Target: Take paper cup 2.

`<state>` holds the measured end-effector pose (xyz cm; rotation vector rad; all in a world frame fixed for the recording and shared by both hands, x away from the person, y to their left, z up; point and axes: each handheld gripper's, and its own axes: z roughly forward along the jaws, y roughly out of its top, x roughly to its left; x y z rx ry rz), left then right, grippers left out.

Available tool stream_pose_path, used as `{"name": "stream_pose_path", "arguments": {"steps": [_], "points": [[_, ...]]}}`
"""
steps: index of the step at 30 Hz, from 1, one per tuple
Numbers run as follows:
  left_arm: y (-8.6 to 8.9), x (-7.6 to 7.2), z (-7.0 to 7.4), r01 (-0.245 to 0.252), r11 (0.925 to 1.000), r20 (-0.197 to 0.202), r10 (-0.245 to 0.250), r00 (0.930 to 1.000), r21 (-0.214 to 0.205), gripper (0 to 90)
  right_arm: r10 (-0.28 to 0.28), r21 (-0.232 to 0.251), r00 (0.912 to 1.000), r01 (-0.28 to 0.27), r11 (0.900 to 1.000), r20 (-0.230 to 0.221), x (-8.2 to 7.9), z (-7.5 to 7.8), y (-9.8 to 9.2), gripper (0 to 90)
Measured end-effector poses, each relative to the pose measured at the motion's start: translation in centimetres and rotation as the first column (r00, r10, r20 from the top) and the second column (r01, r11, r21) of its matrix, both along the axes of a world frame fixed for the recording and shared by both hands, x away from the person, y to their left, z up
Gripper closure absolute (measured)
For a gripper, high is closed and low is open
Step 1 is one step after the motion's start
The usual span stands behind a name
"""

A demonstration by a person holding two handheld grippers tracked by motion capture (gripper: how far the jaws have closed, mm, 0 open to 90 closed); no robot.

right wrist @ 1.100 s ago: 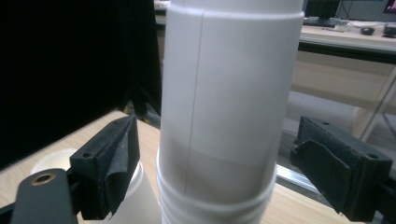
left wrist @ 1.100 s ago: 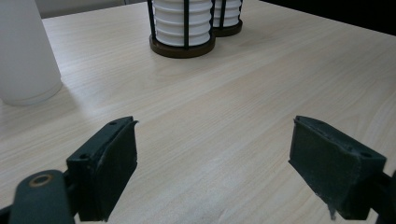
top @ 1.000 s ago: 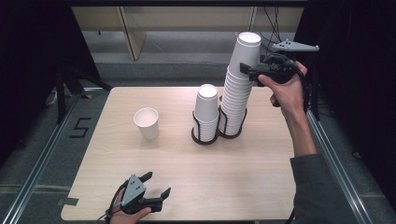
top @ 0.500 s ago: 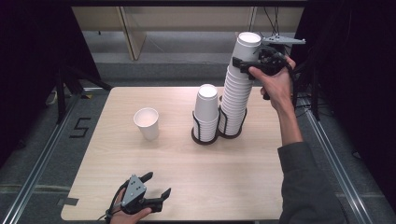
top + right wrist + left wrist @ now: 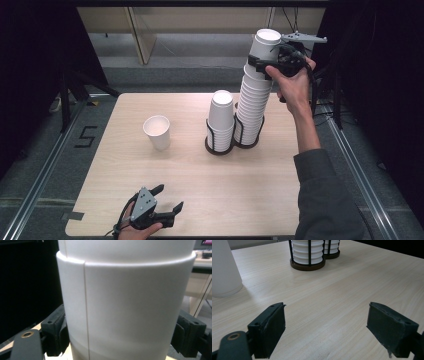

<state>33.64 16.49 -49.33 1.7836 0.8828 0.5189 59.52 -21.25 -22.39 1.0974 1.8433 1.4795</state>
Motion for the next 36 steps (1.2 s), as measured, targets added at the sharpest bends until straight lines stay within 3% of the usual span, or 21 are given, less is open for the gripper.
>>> {"name": "stream_pose_path", "arguments": {"steps": [9,14,23,31,36], "points": [[0.0,0.0,0.0,0.001,1.0000,-0.005,-0.001,1.0000,0.001,14.6,-0.037,0.033,0.9974,0.035,0.9988,0.062,-0.4,2.3,0.0,18.5],[-0.1,0.0,0.0,0.009,1.0000,-0.010,-0.009,0.9999,0.004,14.6,-0.046,0.029,0.9940,0.043,0.9986,0.099,-0.9,3.7,-0.1,18.5],[0.0,-0.1,0.0,0.006,0.9998,-0.015,-0.006,0.9999,0.021,14.6,-0.055,0.042,0.9899,0.049,0.9979,0.131,-1.7,5.2,-0.6,18.7],[-0.1,0.0,0.0,0.005,0.9999,-0.014,-0.005,0.9999,0.012,14.6,-0.059,0.058,0.9863,0.051,0.9970,0.154,-3.9,6.5,-1.8,18.7],[-0.1,0.1,-0.1,0.011,0.9999,-0.014,-0.011,0.9998,0.012,14.6,-0.053,0.034,0.9848,0.047,0.9983,0.165,-5.8,6.3,-3.1,18.7]]}}
